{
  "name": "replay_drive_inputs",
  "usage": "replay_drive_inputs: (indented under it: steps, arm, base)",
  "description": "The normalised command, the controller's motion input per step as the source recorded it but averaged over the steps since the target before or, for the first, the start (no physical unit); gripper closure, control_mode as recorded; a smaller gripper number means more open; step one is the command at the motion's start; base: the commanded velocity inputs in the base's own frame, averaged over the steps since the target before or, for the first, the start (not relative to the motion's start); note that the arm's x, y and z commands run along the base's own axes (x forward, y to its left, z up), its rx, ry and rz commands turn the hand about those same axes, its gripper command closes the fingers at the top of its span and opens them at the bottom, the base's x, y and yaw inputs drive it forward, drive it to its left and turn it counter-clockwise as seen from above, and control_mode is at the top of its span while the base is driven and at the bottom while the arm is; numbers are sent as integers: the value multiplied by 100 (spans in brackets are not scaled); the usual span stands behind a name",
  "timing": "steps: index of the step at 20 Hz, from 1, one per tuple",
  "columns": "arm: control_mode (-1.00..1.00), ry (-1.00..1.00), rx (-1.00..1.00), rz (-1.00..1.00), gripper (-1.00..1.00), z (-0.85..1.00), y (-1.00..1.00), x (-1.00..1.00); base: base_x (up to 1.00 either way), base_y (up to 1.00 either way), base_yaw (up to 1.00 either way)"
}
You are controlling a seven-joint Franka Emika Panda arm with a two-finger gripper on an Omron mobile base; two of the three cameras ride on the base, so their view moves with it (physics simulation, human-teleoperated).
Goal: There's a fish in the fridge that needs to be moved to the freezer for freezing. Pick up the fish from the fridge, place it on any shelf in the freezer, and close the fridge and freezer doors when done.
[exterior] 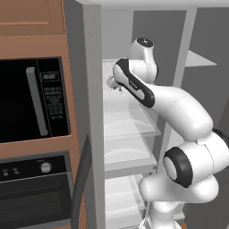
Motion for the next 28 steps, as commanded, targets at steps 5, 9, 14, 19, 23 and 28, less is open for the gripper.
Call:
replay_drive_inputs:
  steps: [5,9,14,19,23,28]
  arm:
    - [-100,0,0,0,-100,-15,2,42]
    - [-100,0,0,0,-100,-26,0,40]
    - [-100,0,0,0,-100,-27,0,42]
    - [-100,0,-1,0,-100,-20,16,18]
    - [-100,0,-1,0,100,-27,7,2]
    - [-100,0,-2,0,100,-24,4,0]
  base:
    - [0,0,0]
    - [0,0,0]
    - [0,0,0]
    - [0,0,0]
    - [0,0,0]
    - [0,0,0]
